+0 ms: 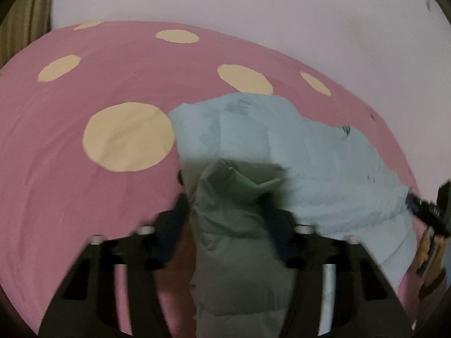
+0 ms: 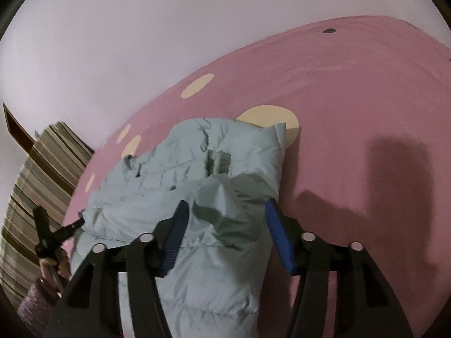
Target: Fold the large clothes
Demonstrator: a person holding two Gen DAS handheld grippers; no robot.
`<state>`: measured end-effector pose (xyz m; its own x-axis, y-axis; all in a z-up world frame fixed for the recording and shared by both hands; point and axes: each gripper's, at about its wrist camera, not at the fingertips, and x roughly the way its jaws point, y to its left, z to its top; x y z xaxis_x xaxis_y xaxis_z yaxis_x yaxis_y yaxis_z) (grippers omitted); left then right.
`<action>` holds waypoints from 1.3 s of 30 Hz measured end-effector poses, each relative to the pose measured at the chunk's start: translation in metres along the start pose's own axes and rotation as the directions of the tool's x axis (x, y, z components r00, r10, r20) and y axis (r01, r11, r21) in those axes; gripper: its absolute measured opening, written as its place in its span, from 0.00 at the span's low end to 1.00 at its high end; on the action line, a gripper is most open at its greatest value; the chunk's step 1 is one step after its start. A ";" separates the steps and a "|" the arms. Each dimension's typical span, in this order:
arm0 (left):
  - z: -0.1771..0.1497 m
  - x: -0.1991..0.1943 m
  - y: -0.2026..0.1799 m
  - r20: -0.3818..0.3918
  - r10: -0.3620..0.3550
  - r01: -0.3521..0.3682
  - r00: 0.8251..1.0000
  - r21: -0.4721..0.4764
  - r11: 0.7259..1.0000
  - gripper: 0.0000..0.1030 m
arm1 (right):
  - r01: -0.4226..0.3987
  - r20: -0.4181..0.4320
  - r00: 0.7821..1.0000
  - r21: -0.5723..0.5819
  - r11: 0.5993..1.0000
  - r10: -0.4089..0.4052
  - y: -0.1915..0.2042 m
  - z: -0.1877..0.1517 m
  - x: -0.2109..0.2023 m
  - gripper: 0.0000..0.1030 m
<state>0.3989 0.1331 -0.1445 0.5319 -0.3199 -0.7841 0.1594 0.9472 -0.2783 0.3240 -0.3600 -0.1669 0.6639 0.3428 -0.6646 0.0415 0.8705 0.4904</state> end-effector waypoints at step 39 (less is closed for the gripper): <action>0.091 0.075 -0.031 0.133 0.373 -0.385 0.918 0.085 0.919 0.02 | 0.208 0.011 0.978 -0.074 0.975 -0.208 0.013 0.084 0.096 0.04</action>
<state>0.5094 0.0818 -0.1445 0.6588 0.0622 -0.7497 0.0121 0.9956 0.0933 0.4511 -0.3450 -0.1773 0.6492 0.1501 -0.7456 0.1233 0.9466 0.2979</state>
